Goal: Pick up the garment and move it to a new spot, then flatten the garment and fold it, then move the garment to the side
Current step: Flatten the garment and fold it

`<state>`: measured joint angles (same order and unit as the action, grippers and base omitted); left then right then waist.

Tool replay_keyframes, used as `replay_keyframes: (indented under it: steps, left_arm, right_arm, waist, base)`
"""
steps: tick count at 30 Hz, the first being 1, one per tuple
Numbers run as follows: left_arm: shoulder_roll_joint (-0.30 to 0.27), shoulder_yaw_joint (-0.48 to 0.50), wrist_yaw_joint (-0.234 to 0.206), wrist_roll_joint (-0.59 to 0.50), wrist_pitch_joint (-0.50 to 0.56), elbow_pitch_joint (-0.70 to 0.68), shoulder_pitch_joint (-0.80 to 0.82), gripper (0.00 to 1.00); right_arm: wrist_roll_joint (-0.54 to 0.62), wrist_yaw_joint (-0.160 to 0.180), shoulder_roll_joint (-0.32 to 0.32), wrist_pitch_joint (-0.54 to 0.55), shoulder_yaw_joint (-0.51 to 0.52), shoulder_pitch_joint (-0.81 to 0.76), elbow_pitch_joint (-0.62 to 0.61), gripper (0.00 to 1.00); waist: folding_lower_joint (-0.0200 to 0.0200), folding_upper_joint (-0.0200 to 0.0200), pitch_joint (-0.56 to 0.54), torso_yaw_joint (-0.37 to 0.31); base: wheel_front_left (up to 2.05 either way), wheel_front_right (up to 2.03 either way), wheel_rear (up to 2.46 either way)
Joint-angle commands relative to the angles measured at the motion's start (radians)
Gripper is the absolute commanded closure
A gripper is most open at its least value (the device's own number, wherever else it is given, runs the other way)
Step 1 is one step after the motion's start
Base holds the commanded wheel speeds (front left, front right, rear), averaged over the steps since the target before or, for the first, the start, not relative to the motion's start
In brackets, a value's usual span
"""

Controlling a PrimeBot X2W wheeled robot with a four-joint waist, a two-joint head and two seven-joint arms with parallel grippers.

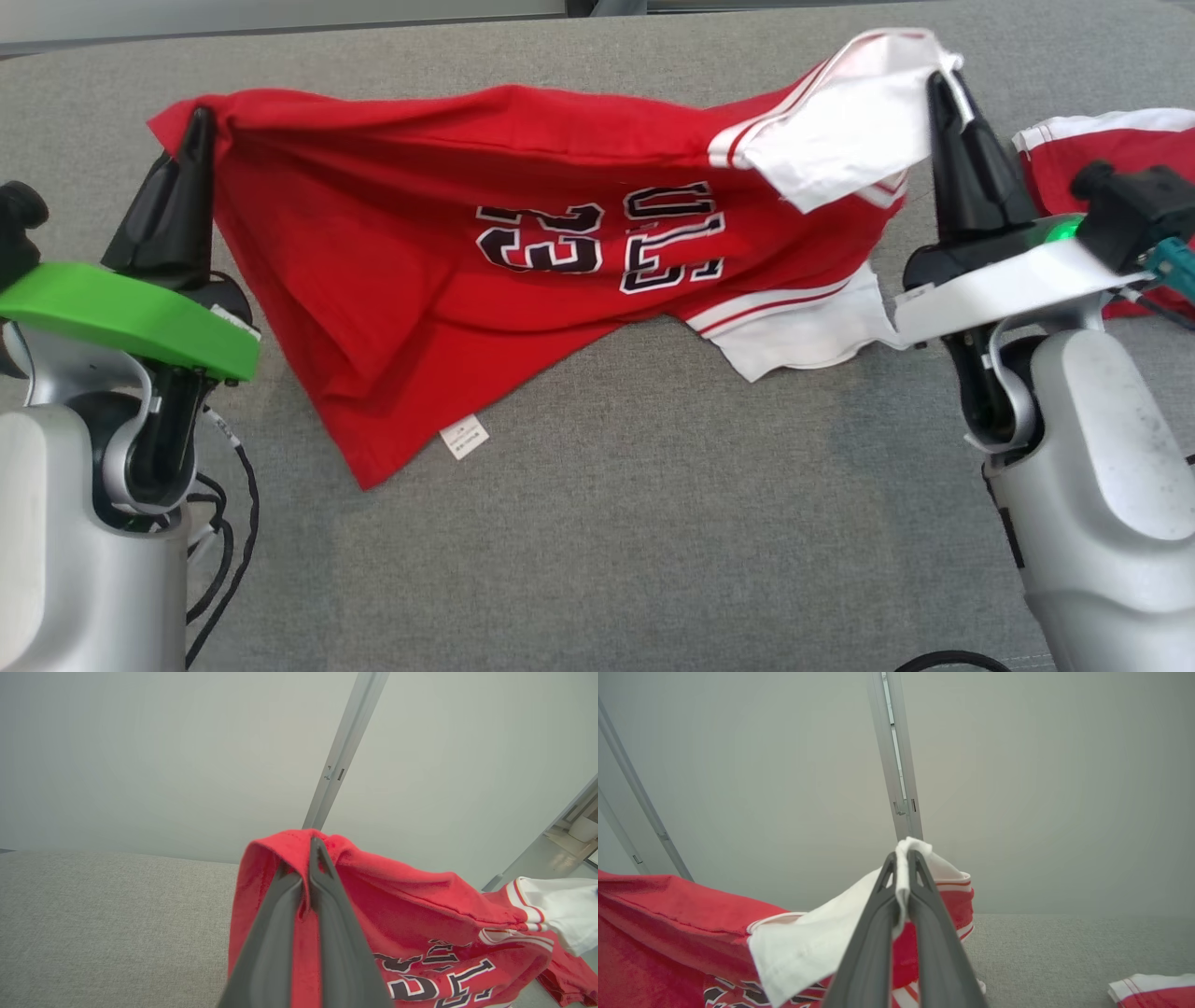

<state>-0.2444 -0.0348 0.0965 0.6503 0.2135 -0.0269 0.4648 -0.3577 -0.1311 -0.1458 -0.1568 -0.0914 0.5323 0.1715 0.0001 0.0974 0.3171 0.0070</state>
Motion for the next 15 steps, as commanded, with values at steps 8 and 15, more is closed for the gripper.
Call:
replay_keyframes:
  steps: [8, 15]
  left_arm:
    - [0.015, -0.024, 0.025, 0.001, -0.146, 0.124, -0.163, 1.0]
    - [0.034, -0.028, 0.027, 0.051, -0.207, 0.066, -0.447, 1.0]
  right_arm:
    - [0.031, 0.001, -0.023, -0.105, -0.075, -0.165, 0.089, 1.0]
    - [0.002, 0.001, -0.02, -0.108, -0.025, -0.387, -0.007, 1.0]
  waist:
    - [-0.0001, 0.0001, 0.012, -0.003]
    - [-0.0001, 0.0001, 0.019, -0.028]
  base:
    - [0.0, 0.0, 0.0]
    - [0.0, 0.0, 0.0]
